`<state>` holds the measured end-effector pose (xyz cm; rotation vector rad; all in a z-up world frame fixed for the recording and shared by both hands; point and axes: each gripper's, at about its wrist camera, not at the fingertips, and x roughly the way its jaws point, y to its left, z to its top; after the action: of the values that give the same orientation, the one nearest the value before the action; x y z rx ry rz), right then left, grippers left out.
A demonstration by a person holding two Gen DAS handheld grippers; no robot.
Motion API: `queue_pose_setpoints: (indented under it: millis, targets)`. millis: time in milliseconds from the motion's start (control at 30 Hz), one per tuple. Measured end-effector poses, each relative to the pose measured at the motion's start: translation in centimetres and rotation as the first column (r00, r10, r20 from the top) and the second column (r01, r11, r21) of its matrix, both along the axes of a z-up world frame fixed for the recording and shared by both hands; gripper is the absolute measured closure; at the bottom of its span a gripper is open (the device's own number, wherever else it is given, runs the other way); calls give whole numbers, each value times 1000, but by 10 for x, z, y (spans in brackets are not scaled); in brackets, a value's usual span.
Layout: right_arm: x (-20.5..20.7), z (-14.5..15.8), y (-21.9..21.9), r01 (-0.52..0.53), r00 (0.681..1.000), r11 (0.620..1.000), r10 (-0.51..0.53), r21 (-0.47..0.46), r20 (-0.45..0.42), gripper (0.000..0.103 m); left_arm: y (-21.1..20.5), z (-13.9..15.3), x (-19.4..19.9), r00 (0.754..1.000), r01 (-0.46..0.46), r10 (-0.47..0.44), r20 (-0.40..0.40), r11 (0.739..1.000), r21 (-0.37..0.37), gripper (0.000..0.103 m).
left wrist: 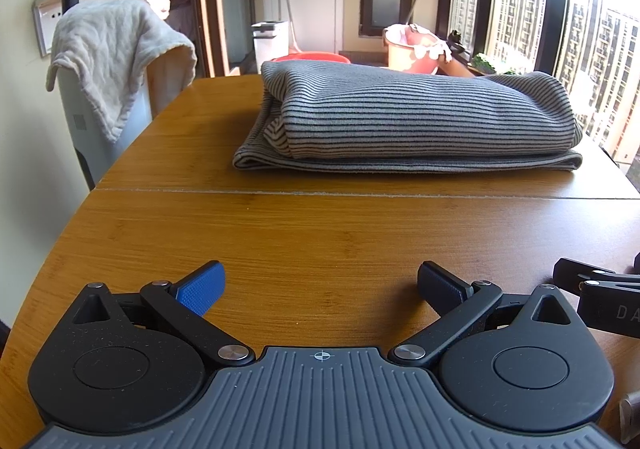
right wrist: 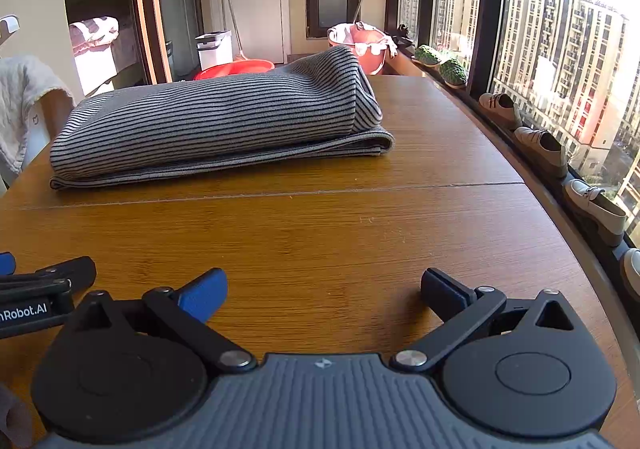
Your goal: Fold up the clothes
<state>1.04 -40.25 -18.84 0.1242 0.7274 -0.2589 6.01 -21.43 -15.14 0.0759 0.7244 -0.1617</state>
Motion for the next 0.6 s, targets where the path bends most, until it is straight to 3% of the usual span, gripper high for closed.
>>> queue_pose_setpoints:
  millis: [600]
  targets:
    - [0,0,1,6,1000,1000,-6,0,0,0,0,1,0,1000,1,-1,-1,1000,1,0]
